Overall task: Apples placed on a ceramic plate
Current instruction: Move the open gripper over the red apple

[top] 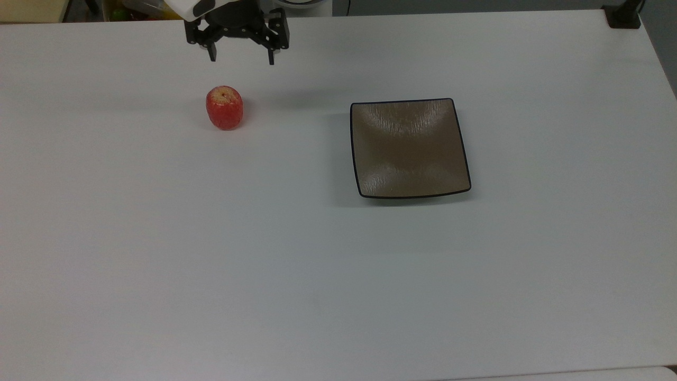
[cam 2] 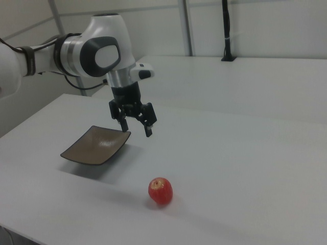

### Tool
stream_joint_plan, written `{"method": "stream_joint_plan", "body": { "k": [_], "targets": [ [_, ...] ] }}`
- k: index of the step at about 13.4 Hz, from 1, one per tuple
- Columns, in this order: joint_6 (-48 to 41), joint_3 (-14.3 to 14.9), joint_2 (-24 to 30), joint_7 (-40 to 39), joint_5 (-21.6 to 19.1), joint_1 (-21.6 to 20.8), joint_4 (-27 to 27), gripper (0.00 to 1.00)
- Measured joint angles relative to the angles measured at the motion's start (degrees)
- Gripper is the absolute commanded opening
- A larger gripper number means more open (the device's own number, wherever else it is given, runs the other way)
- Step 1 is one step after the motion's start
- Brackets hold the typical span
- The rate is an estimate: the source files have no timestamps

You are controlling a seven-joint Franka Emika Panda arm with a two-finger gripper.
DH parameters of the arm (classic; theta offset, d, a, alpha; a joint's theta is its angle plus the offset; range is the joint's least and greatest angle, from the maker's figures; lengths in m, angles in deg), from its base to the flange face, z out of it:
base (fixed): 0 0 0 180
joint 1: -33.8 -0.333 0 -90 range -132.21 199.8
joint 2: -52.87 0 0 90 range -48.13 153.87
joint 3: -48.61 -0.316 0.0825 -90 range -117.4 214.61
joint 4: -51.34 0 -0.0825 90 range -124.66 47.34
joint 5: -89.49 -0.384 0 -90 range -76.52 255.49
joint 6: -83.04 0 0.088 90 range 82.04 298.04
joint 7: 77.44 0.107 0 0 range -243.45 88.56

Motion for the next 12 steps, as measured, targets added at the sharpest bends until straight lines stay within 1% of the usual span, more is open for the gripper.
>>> {"method": "stream_joint_plan", "body": {
  "k": [2, 4, 7, 9, 12],
  "targets": [
    [0.00, 1.45, 0.00, -1.30, 0.65, 0.00, -0.25, 1.00],
    [0.00, 3.53, 0.00, -3.38, 1.68, 0.03, -0.97, 1.00],
    [0.42, 5.20, -0.11, -3.87, 3.35, 0.03, -2.81, 1.00],
    [2.44, 6.72, -0.43, -4.91, 4.01, 0.02, -4.17, 1.00],
    [4.84, 7.54, -2.62, -5.41, 5.03, 0.04, -5.38, 1.00]
  ]
}}
